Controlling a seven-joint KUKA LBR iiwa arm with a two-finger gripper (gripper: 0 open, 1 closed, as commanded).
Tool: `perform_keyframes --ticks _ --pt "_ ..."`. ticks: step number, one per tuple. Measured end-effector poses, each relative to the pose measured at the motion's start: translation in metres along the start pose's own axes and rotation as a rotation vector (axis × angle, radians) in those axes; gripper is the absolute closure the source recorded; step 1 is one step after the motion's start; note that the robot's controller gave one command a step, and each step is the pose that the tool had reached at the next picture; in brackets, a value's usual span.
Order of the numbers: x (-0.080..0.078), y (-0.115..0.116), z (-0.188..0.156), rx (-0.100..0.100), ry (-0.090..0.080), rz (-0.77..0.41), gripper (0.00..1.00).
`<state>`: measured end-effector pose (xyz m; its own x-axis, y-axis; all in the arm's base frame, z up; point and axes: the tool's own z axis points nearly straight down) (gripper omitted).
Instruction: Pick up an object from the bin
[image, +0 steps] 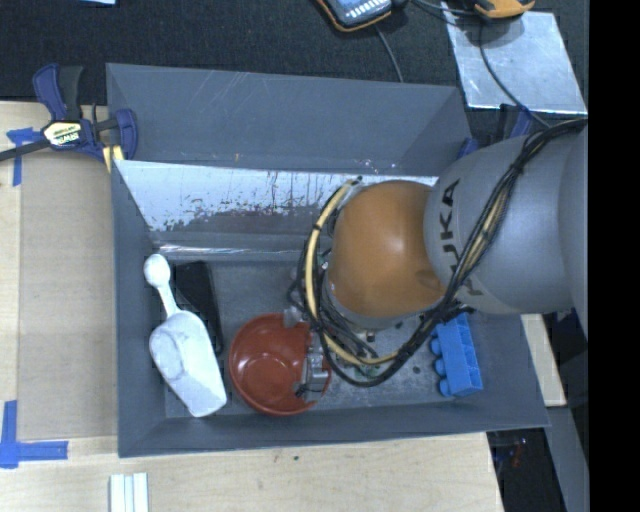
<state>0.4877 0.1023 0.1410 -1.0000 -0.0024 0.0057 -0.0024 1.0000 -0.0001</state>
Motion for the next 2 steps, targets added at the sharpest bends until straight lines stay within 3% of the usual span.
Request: perform_keyframes --ticks 1,2 --pt "-0.001 -0.001 -0.004 -0.001 -0.006 0.003 0.00" --pt "-0.009 -0.069 0.067 0.001 -0.014 -0.388 0.00"
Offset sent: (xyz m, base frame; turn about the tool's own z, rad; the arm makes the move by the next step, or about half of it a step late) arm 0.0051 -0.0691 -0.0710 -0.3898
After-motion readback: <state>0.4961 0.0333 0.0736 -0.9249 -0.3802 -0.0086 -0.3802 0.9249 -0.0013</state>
